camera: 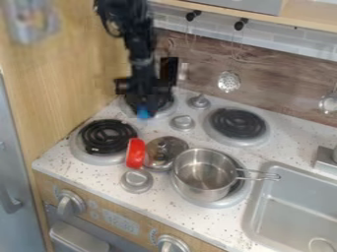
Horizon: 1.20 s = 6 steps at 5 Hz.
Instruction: Move the blue fork to the lower left burner
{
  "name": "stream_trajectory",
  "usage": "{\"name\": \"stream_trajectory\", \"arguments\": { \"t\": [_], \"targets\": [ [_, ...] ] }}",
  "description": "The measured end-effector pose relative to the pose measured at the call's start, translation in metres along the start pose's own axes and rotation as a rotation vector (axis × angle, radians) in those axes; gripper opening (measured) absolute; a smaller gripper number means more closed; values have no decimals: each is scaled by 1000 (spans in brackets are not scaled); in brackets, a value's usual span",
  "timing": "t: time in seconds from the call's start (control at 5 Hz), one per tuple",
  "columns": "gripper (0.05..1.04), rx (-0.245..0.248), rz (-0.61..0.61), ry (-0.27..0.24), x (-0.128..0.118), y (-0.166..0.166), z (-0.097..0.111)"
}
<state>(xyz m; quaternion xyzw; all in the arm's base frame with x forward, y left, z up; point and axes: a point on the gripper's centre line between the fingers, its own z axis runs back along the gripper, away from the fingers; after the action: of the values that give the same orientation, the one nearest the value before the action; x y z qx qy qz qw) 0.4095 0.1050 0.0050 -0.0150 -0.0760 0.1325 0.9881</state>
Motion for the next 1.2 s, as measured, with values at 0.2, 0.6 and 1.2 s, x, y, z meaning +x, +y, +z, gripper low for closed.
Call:
{"name": "stream_trajectory", "arguments": {
  "t": [0.2, 0.6, 1.2],
  "targets": [
    [319, 29, 31, 41, -20, 17, -2],
    [318, 58, 93, 127, -59, 45, -20],
    [692, 51, 109, 89, -56, 56, -22]
  ]
}}
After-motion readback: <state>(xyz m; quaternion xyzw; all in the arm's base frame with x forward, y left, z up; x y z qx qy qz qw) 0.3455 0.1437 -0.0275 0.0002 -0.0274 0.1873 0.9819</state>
